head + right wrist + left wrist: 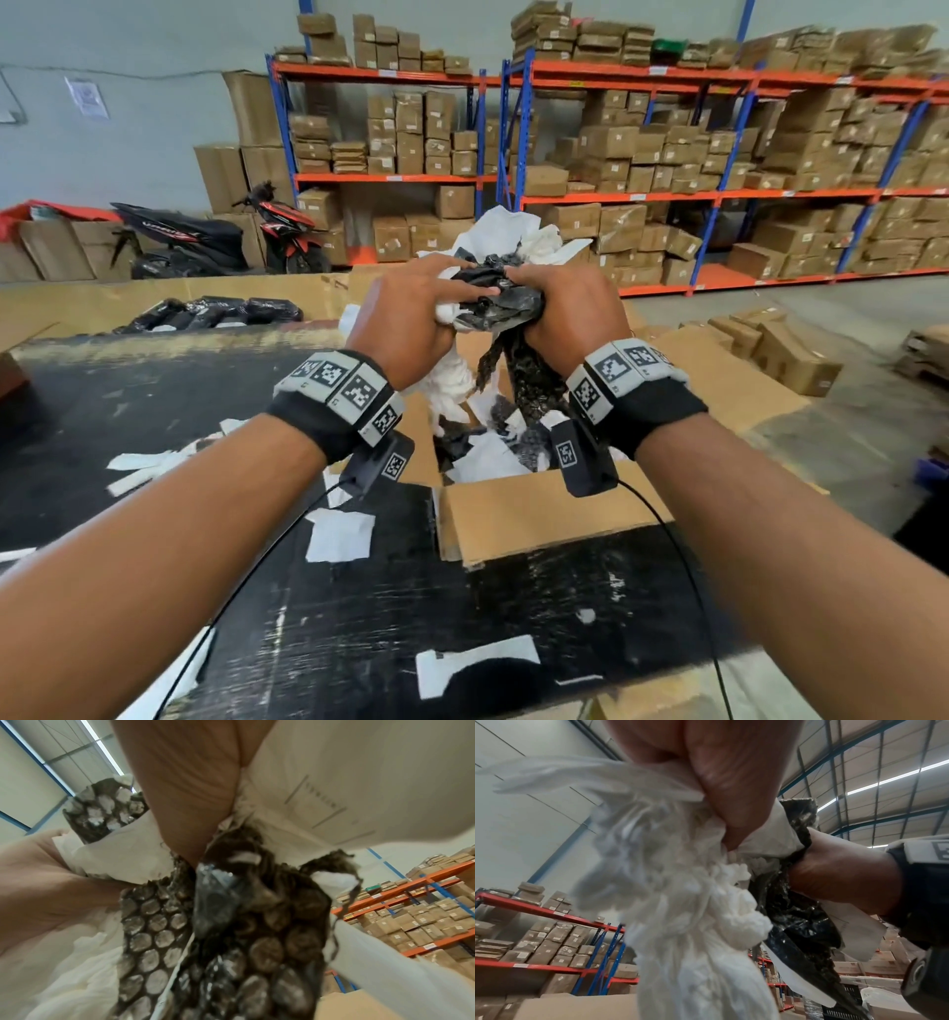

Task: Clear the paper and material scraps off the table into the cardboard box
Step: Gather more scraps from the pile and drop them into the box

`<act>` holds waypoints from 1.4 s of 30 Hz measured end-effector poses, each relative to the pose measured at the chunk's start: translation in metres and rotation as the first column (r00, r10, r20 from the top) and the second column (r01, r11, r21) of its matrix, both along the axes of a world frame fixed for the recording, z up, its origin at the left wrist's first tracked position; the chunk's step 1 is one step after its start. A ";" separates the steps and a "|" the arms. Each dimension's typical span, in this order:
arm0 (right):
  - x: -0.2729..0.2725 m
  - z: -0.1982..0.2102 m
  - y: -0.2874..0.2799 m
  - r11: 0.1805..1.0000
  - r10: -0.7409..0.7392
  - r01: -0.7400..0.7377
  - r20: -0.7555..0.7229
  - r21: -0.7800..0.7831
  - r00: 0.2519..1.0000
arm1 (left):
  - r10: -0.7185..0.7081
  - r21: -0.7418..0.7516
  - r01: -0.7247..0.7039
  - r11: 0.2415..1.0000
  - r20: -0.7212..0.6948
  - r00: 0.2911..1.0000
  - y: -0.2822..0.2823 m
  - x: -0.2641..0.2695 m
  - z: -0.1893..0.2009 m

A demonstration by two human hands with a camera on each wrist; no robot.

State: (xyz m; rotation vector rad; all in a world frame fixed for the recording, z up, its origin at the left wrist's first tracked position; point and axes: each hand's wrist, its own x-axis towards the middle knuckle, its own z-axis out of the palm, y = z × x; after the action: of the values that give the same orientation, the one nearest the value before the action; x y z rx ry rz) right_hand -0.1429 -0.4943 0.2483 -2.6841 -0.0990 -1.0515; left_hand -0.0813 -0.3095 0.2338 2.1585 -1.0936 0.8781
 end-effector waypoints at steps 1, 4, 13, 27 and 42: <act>0.001 -0.001 -0.013 1.000 -0.016 0.016 -0.014 -0.002 1.000 | -0.008 0.005 0.007 1.000 0.005 1.000 -0.013 -0.002 0.001; 0.005 -0.004 -0.048 0.999 -0.047 0.046 -0.039 -0.024 0.998 | -0.026 0.020 0.026 0.999 0.001 1.000 -0.048 0.007 -0.003; 0.066 -0.037 -0.136 0.978 -0.138 0.067 -0.372 -0.197 0.918 | -0.023 0.110 0.045 0.993 -0.190 0.982 -0.113 0.069 -0.048; 0.141 -0.097 -0.212 0.977 -0.016 -0.182 -0.888 -0.112 0.460 | 0.289 0.613 0.227 0.757 -0.625 0.725 -0.144 0.136 -0.113; 0.200 -0.105 -0.238 0.917 0.126 -0.395 -0.910 -0.044 0.396 | 0.221 0.490 0.156 0.858 -0.626 0.748 -0.172 0.155 -0.108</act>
State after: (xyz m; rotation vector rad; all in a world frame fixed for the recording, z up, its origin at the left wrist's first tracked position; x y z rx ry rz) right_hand 0.0572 -0.7324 0.1434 -2.9102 -0.4611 0.6408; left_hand 0.0735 -0.4816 0.1258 2.6050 -0.9603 -0.2701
